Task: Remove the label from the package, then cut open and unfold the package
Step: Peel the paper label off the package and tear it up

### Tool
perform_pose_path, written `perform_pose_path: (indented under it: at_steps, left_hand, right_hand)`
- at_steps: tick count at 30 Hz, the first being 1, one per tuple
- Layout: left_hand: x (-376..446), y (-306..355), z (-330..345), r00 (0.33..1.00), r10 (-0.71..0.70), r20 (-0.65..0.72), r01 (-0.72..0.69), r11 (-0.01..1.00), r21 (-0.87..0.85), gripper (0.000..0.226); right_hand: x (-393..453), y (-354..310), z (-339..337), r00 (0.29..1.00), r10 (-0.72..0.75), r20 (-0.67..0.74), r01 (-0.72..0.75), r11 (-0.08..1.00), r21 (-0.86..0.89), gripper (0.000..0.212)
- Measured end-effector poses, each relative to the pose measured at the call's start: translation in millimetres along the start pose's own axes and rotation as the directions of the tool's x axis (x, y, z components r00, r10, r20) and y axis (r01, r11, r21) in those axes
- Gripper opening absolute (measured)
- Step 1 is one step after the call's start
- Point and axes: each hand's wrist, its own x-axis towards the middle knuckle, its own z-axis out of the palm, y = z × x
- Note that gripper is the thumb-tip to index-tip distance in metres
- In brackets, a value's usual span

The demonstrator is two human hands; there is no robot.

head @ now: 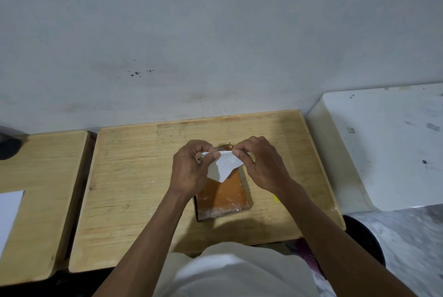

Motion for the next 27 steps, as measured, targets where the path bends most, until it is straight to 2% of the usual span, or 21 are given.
perform_pose_path:
  at_steps: [5, 10, 12, 14, 16, 17, 18, 19, 21, 22, 25, 27]
  left_hand:
    - [-1.1, 3.6, -2.9, 0.999, 0.053, -0.006, -0.053, 0.994, 0.095, 0.009]
    - [-7.5, 11.8, 9.8, 0.986, 0.154, -0.06, -0.143, 0.978, 0.149, 0.011]
    - [-9.9, 12.8, 11.2, 0.985, 0.129, -0.113, -0.116, 0.987, 0.114, 0.011]
    - [-9.4, 10.0, 0.5, 0.979, 0.063, -0.196, -0.055, 0.998, 0.044, 0.01]
    - [-4.6, 4.6, -17.0, 0.969, 0.005, -0.247, -0.013, 0.999, -0.03, 0.007]
    - [-1.1, 1.6, -24.5, 0.971, -0.019, -0.238, 0.005, 0.998, -0.058, 0.006]
    - [2.6, -1.3, -29.2, 0.978, -0.04, -0.207, 0.026, 0.997, -0.072, 0.006]
    - [5.4, -3.7, -30.6, 0.985, -0.058, -0.164, 0.048, 0.997, -0.065, 0.007]
    - [7.7, -4.8, -24.6, 0.994, -0.071, -0.087, 0.071, 0.997, -0.007, 0.01]
    - [7.3, -3.4, -19.6, 0.996, -0.064, -0.064, 0.065, 0.998, 0.02, 0.01]
    - [5.5, 1.8, -7.5, 0.999, -0.024, -0.027, 0.025, 0.999, 0.041, 0.005]
    - [4.4, 5.7, -3.2, 1.0, 0.009, 0.005, -0.009, 0.998, 0.062, 0.005]
  right_hand:
    - [1.5, -5.7, 4.8, 0.998, 0.061, 0.002, -0.061, 0.998, 0.023, 0.009]
    - [5.0, -20.0, 15.7, 0.93, 0.36, -0.072, -0.329, 0.904, 0.274, 0.014]
    - [5.2, -18.1, 15.9, 0.845, 0.533, -0.054, -0.45, 0.761, 0.467, 0.019]
    - [5.5, 5.0, 8.3, 0.703, 0.707, -0.078, -0.497, 0.566, 0.657, 0.017]
    - [4.6, 31.9, -12.2, 0.601, 0.787, -0.139, -0.486, 0.498, 0.718, 0.018]
    - [4.2, 39.3, -22.4, 0.599, 0.786, -0.153, -0.483, 0.507, 0.714, 0.019]
    - [3.9, 40.1, -30.9, 0.637, 0.756, -0.154, -0.461, 0.533, 0.71, 0.018]
    - [3.8, 34.5, -35.3, 0.706, 0.695, -0.139, -0.43, 0.576, 0.696, 0.016]
    - [4.5, 8.3, -36.5, 0.852, 0.517, -0.078, -0.347, 0.67, 0.656, 0.01]
    - [5.7, -5.3, -33.8, 0.898, 0.436, -0.048, -0.314, 0.716, 0.623, 0.008]
    - [12.1, -29.8, -21.9, 0.962, 0.272, 0.023, -0.248, 0.837, 0.488, 0.005]
    - [14.2, -32.8, -15.2, 0.985, 0.168, 0.037, -0.171, 0.942, 0.287, 0.008]
